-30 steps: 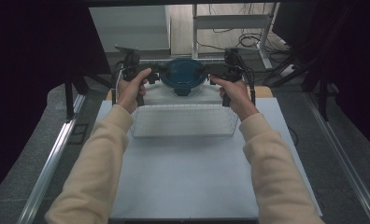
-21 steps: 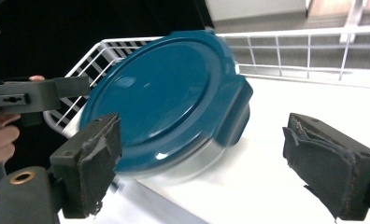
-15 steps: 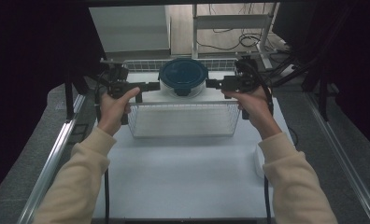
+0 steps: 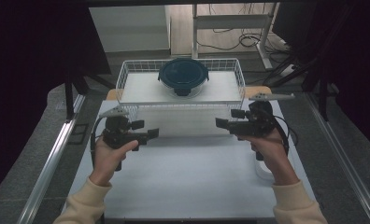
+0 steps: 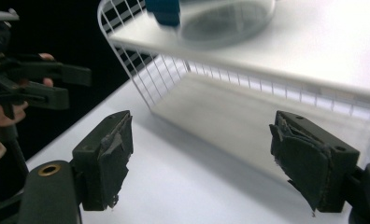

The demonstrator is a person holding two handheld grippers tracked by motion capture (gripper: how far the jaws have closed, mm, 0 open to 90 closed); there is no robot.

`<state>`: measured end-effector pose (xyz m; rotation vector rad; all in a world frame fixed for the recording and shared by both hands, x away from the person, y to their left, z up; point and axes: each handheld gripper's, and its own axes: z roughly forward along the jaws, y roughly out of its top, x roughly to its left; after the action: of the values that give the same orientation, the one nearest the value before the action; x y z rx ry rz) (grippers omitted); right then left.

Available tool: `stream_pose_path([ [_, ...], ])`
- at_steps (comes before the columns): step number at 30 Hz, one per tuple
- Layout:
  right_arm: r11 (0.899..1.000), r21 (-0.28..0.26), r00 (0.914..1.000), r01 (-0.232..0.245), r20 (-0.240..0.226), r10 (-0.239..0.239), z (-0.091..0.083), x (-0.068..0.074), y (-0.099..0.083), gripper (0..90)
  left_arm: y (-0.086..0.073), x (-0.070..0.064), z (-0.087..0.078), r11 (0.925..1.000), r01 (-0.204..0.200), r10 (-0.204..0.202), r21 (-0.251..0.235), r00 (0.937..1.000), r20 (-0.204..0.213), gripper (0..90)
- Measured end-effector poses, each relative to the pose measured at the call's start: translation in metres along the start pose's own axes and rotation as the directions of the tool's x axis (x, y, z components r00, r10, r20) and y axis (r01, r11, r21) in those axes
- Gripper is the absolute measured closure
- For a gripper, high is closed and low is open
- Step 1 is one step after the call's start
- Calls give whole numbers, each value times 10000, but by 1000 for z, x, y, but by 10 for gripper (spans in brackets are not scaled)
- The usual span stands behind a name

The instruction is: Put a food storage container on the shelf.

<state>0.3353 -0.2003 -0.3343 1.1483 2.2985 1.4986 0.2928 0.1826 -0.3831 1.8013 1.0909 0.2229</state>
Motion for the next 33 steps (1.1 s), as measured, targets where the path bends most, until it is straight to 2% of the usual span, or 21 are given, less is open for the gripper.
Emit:
stream_pose_path([
  [4, 9993, 276, 9994, 244, 243, -251, -7, 0, -24, 214, -20, -4, 1, 9999, 59, -59, 105, 10000, -24, 243],
  [7, 9975, 575, 9985, 401, 348, -422, -9, 1, -44, 222, -37, -6, 3, 9991, 121, -120, 396, 9999, -23, 243],
  [9, 9964, 769, 9986, 351, 360, -379, -11, 0, -60, 223, -46, -6, 5, 9986, 68, -62, 524, 9999, -119, 244],
  [11, 9953, 925, 9982, 278, 495, -325, -11, -1, -72, 225, -56, -5, 7, 9981, 236, -227, 564, 9996, -156, 244],
  [13, 9947, 1011, 9985, 187, 486, -237, -11, -2, -80, 227, -62, -4, 11, 9964, 267, -248, 803, 9994, -244, 244],
  [15, 9936, 1122, 9986, 135, 498, -192, -11, 0, -88, 231, -67, -3, 11, 9963, 376, -344, 770, 9985, -429, 245],
  [17, 9918, 1252, 9980, 239, 544, -309, -11, 1, -95, 234, -74, -2, 12, 9952, 505, -471, 837, 9980, -415, 247],
  [19, 9883, 1469, 9970, 400, 591, -491, -11, 0, -102, 243, -82, -2, 13, 9934, 457, -411, 1054, 9981, -453, 246],
  [25, 9790, 2001, 9975, 381, 500, -490, -2, -6, -124, 252, -89, 6, 12, 9915, 471, -399, 1212, 9973, -616, 247],
  [33, 9764, 2117, 9972, 428, 509, -547, 2, -4, -126, 272, -93, 10, 13, 9899, 474, -378, 1336, 9966, -735, 250],
])
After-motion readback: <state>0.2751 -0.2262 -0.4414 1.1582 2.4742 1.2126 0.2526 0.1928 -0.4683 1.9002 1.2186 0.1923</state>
